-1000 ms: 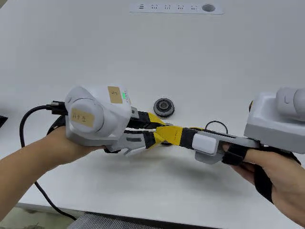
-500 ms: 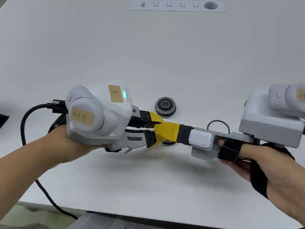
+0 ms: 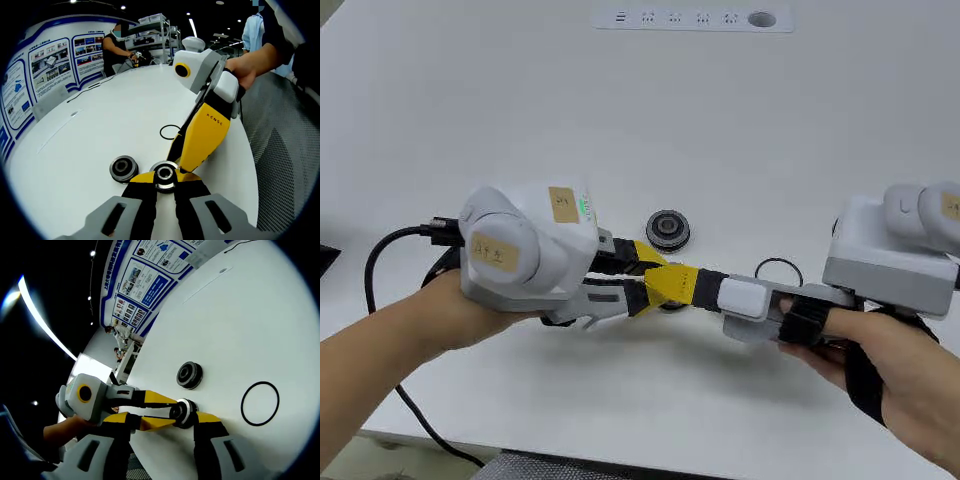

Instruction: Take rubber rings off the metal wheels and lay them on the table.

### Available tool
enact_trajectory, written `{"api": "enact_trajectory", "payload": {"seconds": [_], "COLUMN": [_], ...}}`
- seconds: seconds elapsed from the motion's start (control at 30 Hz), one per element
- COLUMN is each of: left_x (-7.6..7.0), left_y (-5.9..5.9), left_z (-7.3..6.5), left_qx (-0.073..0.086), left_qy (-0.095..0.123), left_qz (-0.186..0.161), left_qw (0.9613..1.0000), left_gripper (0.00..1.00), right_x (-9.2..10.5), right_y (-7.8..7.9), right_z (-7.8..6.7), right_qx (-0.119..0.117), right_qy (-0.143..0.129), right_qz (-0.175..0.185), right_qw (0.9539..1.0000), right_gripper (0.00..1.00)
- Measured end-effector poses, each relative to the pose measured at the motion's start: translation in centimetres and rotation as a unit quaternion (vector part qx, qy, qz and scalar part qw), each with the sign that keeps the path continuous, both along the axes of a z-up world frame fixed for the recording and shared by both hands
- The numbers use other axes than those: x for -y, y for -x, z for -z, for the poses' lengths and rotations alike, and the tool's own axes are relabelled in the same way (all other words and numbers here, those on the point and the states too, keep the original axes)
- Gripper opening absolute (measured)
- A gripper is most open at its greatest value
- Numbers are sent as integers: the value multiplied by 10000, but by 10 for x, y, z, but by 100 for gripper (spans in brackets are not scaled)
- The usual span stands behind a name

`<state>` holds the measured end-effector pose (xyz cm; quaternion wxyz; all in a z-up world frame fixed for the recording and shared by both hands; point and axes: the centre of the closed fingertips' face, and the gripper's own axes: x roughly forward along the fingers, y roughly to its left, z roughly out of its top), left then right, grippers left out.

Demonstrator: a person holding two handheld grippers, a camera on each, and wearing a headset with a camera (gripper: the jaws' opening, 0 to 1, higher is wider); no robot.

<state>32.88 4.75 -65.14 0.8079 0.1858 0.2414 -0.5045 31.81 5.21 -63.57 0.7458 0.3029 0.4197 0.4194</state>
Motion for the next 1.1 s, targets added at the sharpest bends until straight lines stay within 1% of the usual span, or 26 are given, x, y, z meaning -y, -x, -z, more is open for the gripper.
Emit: {"api": "enact_trajectory", "payload": {"seconds": [0.27, 0.4, 0.53, 0.73, 0.93, 1.1], "left_x": [-1, -1, -1, -1, -1, -1], "left_y": [-1, -1, -1, -1, -1, 0], "left_z": [2, 2, 2, 2, 2, 2], "left_qx": [18, 15, 12, 14, 12, 14], "left_qy": [-22, -17, -18, -21, -15, -9], "left_qz": [3, -1, 3, 1, 1, 1], "left_qw": [10000, 10000, 10000, 10000, 10000, 10000], "left_gripper": [12, 12, 12, 12, 12, 12], "right_x": [1, 1, 2, 4, 5, 6], "right_y": [3, 5, 8, 6, 5, 3], "right_z": [2, 1, 0, -1, 0, 0], "right_qx": [-98, -222, -201, -260, -248, -171], "right_qy": [-51, -151, -198, -311, -296, -256], "right_qz": [-36, -31, -25, 97, 113, 96], "right_qw": [9999, 9996, 9996, 9991, 9992, 9995], "right_gripper": [50, 50, 48, 47, 45, 42]}}
